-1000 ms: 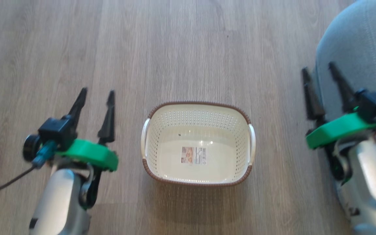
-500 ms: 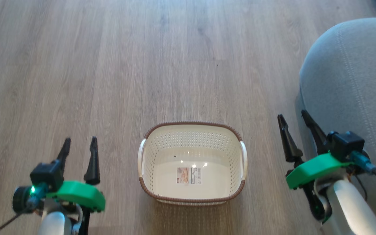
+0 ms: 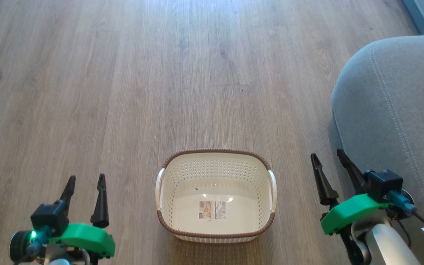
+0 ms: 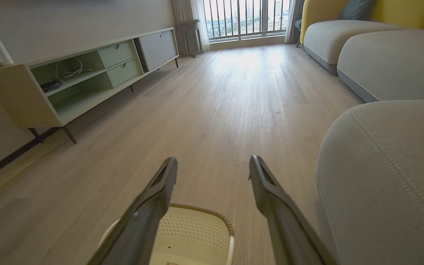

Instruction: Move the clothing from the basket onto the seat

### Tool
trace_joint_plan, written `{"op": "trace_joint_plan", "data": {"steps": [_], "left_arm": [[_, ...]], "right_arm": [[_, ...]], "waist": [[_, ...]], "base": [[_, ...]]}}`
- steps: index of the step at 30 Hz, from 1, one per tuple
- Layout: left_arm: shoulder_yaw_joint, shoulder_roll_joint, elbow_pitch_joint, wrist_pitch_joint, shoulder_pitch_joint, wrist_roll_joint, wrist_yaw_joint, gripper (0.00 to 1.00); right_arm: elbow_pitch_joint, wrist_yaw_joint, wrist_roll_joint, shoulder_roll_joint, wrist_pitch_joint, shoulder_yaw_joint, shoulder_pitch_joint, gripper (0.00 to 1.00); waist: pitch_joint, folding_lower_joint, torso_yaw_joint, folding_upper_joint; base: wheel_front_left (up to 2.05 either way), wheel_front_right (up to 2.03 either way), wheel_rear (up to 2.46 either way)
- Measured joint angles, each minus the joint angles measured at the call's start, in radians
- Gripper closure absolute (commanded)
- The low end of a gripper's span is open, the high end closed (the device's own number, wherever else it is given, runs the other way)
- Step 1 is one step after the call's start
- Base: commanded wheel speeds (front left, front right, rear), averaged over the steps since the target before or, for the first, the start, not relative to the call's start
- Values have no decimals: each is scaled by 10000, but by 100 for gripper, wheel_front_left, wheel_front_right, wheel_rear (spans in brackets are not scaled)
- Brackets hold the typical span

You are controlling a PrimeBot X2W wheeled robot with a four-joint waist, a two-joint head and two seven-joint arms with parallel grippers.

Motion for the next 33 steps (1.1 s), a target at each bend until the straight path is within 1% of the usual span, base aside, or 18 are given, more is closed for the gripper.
{"op": "trace_joint_plan", "data": {"steps": [7,12,13,19,30,33], "left_arm": [[23,-10,-151,0,39,-4,10,0],[-142,-13,-255,0,39,-109,-6,0],[-153,-21,-240,0,35,-102,-4,100],[-176,-92,610,109,445,-219,-4,100],[-163,-96,627,441,423,-1634,-25,100],[-161,-96,621,537,419,-1983,-92,100]], "right_arm": [[2,0,-92,90,0,-65,-1,0],[0,0,-94,109,0,-92,-2,0],[46,2,-96,111,0,-90,0,100],[813,2,27,146,75,-61,565,100],[675,2,1323,174,370,-245,587,100],[642,2,1636,186,491,-305,587,100]], "waist": [[-21,0,13,0],[12,0,-3,0],[16,0,-5,-1],[13,1,-5,0],[-8,1,-7,0],[-13,1,-7,0]], "base": [[0,0,0],[0,0,0],[0,0,0],[0,0,0],[0,0,0],[0,0,0]]}}
